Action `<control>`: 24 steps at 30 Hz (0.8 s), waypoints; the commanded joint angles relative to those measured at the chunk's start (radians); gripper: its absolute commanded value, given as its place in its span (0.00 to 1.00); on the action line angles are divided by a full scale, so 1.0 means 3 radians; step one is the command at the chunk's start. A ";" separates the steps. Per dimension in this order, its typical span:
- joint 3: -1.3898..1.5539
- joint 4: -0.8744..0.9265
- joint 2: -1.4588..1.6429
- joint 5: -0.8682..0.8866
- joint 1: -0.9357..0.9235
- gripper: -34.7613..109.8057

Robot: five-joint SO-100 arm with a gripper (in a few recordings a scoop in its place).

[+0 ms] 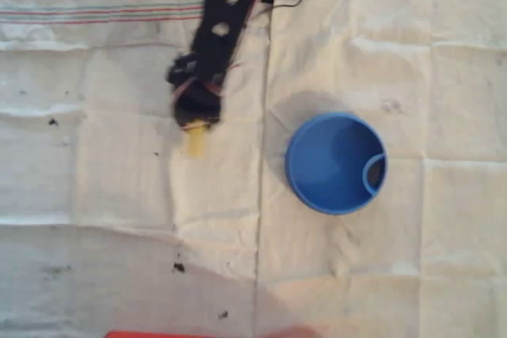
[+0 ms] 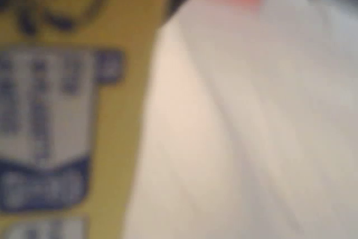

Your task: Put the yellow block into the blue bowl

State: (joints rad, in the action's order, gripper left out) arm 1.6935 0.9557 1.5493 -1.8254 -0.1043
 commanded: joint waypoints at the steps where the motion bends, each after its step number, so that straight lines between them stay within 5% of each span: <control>1: -0.0118 0.0235 0.0639 0.0424 0.0414 0.24; 15: -0.0066 -0.0015 0.0741 0.1938 0.1958 0.24; 24: -0.0112 -0.0562 0.0281 0.2245 0.2148 0.24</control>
State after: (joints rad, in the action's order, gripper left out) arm 1.6981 0.8452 1.6337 -1.1704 0.5354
